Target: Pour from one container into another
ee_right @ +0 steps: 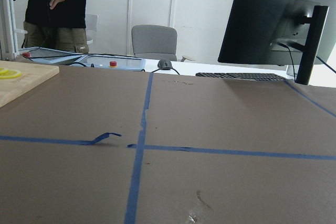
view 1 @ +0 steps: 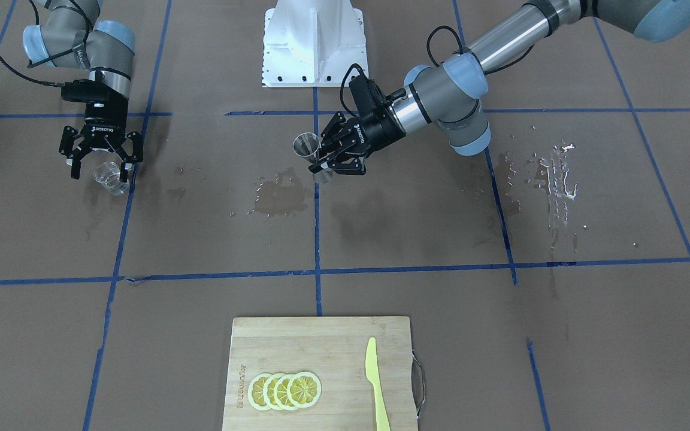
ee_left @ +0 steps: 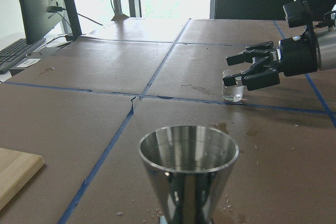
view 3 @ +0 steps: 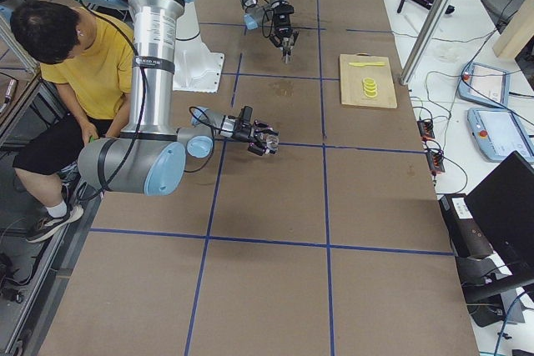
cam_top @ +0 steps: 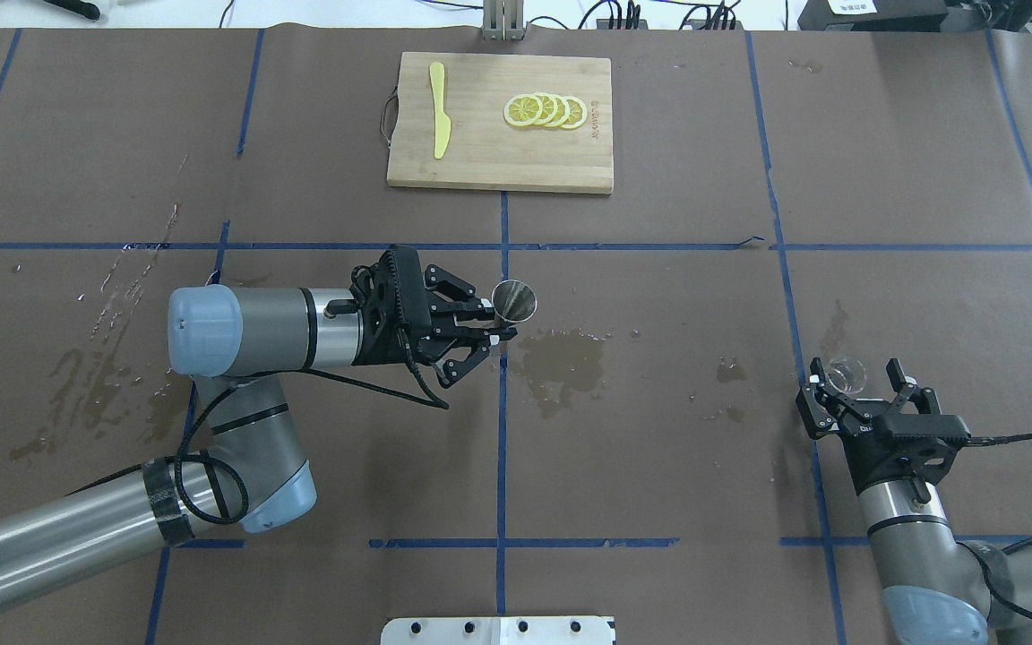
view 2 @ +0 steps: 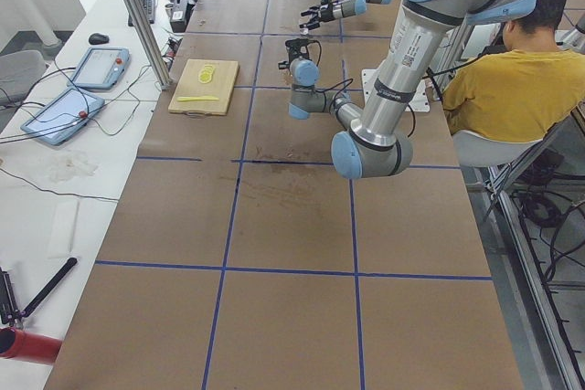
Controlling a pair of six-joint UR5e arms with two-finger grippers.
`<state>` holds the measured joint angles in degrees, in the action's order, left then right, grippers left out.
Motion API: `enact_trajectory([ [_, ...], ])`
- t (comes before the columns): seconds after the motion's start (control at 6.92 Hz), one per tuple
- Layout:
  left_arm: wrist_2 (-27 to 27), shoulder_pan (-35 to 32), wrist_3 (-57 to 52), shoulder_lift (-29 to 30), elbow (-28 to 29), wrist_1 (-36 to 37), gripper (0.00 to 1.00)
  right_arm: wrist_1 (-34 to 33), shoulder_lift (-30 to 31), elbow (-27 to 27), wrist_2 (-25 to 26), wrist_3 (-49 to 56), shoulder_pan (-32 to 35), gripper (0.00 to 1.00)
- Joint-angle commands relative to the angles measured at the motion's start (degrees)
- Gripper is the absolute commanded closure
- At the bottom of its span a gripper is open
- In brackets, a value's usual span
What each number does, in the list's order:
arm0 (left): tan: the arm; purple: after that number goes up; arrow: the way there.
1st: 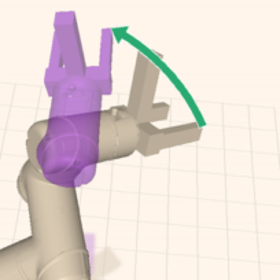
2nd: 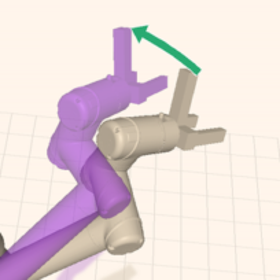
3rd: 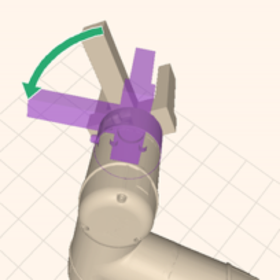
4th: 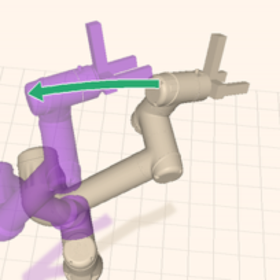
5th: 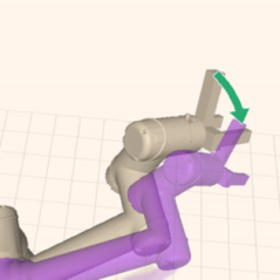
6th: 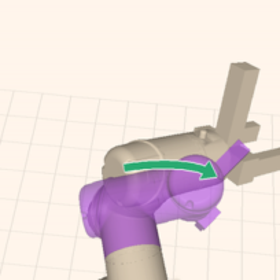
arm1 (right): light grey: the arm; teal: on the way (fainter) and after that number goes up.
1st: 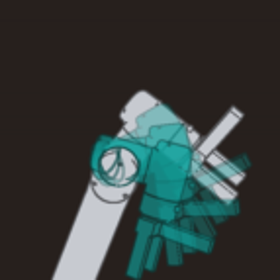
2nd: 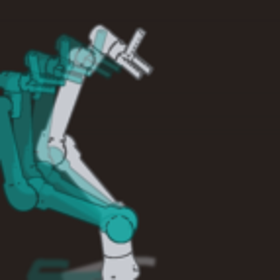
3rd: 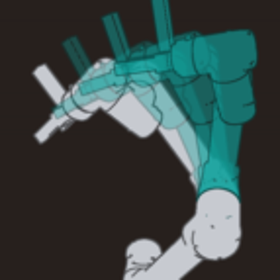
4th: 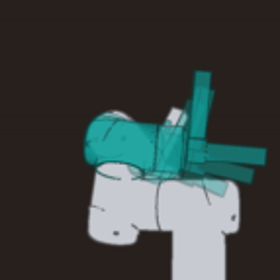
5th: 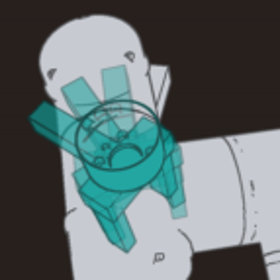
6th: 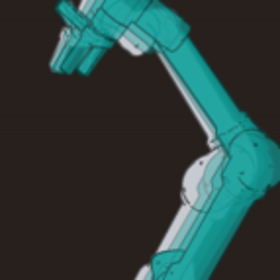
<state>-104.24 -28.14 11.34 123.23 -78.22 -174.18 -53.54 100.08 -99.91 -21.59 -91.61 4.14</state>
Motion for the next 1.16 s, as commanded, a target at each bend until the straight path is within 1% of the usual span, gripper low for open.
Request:
enact_trajectory([
  [0.0, 0.00, 0.10, 0.00, -0.44, 0.00, -0.19, 1.00, 0.01, -0.15, 0.59, 0.41, -0.06, -0.71, 0.01],
  [0.29, 0.00, -0.07, 0.00, -0.44, 0.00, -0.28, 1.00, -0.08, -3.30, 3.82, 1.28, -0.06, -0.71, 0.02],
  [0.43, 0.00, -0.07, 0.00, -0.53, -0.09, -0.28, 1.00, -0.08, -3.75, 4.45, 1.37, -0.06, -0.71, 0.07],
  [0.58, 0.00, -0.07, 0.00, -0.53, -0.09, -0.28, 1.00, 0.01, -3.76, 4.55, 1.37, -0.06, -0.71, 0.16],
  [0.72, 0.00, -0.07, 0.00, -0.53, -0.09, -0.28, 1.00, 0.19, -3.76, 4.98, 1.37, -0.06, -0.71, 0.19],
  [1.01, 0.00, -0.07, 0.00, -0.53, -0.09, -0.28, 1.00, 0.27, -3.76, 5.87, 1.37, -0.15, -0.71, 0.20],
])
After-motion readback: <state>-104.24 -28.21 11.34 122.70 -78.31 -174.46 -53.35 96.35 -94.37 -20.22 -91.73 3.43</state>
